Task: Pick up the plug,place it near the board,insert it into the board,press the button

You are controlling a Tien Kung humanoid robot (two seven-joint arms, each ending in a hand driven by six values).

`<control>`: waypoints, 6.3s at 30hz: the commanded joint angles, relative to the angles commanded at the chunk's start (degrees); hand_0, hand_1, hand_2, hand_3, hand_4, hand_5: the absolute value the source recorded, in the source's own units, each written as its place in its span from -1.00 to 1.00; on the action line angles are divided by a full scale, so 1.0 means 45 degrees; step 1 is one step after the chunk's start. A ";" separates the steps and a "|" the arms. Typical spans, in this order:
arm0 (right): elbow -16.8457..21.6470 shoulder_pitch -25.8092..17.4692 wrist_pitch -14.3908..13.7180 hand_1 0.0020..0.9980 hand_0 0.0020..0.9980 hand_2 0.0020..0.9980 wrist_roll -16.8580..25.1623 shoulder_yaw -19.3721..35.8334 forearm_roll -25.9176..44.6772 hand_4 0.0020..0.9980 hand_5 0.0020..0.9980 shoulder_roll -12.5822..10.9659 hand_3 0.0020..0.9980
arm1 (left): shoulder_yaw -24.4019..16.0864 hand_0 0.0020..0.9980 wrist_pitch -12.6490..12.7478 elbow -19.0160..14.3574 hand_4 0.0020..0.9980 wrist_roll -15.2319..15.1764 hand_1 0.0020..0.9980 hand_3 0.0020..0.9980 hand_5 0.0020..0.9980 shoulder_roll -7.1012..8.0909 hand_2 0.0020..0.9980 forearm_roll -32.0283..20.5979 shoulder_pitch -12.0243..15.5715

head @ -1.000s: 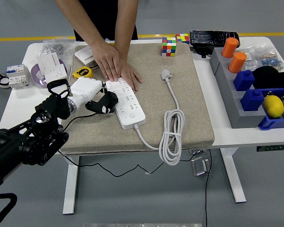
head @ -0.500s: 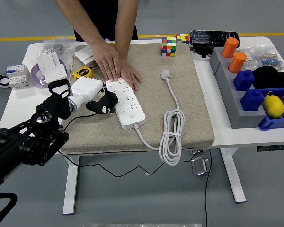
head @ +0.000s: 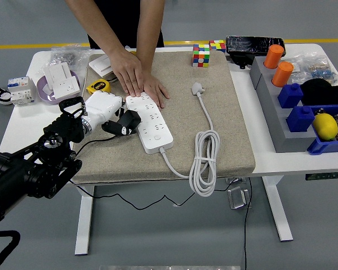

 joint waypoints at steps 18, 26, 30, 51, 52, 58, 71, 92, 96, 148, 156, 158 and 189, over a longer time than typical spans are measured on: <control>-0.0006 -0.0004 0.0000 0.81 0.88 0.71 0.0016 -0.0077 0.0063 1.00 1.00 -0.0021 0.74 | 0.0380 0.20 0.0198 0.0164 0.08 -0.0102 0.23 -0.46 -0.04 -0.0099 -0.23 0.0000 -0.0132; -0.0006 0.0033 0.0004 0.81 0.88 0.71 0.0036 -0.0065 0.0104 1.00 1.00 -0.0020 0.74 | 0.0553 0.19 0.0355 0.0195 0.05 -0.0106 0.24 -0.44 -0.10 -0.0019 -0.21 0.0000 -0.0218; -0.0006 0.0041 0.0005 0.81 0.88 0.71 0.0039 -0.0066 0.0113 1.00 1.00 -0.0014 0.74 | 0.0675 0.18 0.0465 0.0239 0.04 -0.0131 0.24 -0.43 -0.13 0.0026 -0.21 0.0000 -0.0258; -0.0004 0.0055 0.0008 0.81 0.88 0.71 0.0032 -0.0088 0.0124 1.00 1.00 -0.0032 0.74 | 0.1387 0.17 0.0552 0.0284 0.04 -0.0206 0.24 -0.41 -0.15 0.0173 -0.21 0.0000 -0.0451; -0.0001 0.0050 0.0009 0.81 0.88 0.71 0.0033 -0.0087 0.0121 1.00 1.00 -0.0035 0.74 | 0.1398 0.16 0.0543 0.0296 0.07 -0.0210 0.24 -0.40 -0.17 0.0166 -0.20 0.0000 -0.0453; 0.0001 0.0046 0.0030 0.81 0.88 0.71 0.0046 -0.0098 0.0144 1.00 1.00 -0.0050 0.74 | 0.1481 0.17 0.0508 0.0321 0.13 -0.0241 0.25 -0.35 -0.19 0.0147 -0.18 0.0000 -0.0454; -0.0031 0.0026 0.0191 0.82 0.92 0.71 0.0009 -0.0158 0.0348 1.00 1.00 -0.0051 0.74 | 0.1519 0.25 0.0446 0.0378 0.69 -0.0285 0.41 0.04 -0.17 0.0154 0.10 0.0000 -0.0456; -0.0068 0.0043 0.0218 0.82 0.97 0.70 -0.0044 -0.0187 0.0421 1.00 1.00 -0.0037 0.72 | 0.1430 0.31 0.0347 0.0386 0.75 -0.0270 0.44 0.07 -0.12 0.0234 0.16 0.0000 -0.0523; -0.0072 0.0045 0.0200 0.82 0.98 0.70 -0.0042 -0.0180 0.0415 1.00 1.00 -0.0036 0.72 | 0.1432 0.32 0.0326 0.0390 0.76 -0.0269 0.44 0.08 -0.12 0.0249 0.18 0.0000 -0.0538; -0.0124 -0.0074 0.0108 0.82 1.00 0.67 -0.0189 0.0031 0.0327 1.00 1.00 0.0081 0.69 | -0.3932 0.98 -0.2758 -0.3037 1.00 0.0028 1.00 0.94 1.00 0.0773 0.98 -0.4268 0.1666; -0.0158 -0.0159 0.0102 0.81 1.00 0.67 -0.0146 0.0288 0.0283 1.00 1.00 0.0170 0.68 | -0.8166 1.00 -0.2152 -0.7263 1.00 0.1845 1.00 1.00 1.00 -0.0237 1.00 -0.8528 0.5037; -0.0165 -0.0169 0.0106 0.81 1.00 0.67 -0.0140 0.0346 0.0270 1.00 1.00 0.0193 0.68 | -0.8585 1.00 -0.2086 -0.8256 1.00 0.1939 1.00 1.00 1.00 -0.0301 1.00 -0.9521 0.5762; -0.0187 -0.0215 0.0080 0.80 1.00 0.66 -0.0110 0.0361 0.0256 1.00 1.00 0.0201 0.68 | -0.5795 1.00 -0.2839 -0.9109 1.00 0.2138 1.00 0.91 1.00 0.0472 0.99 -0.6646 0.7108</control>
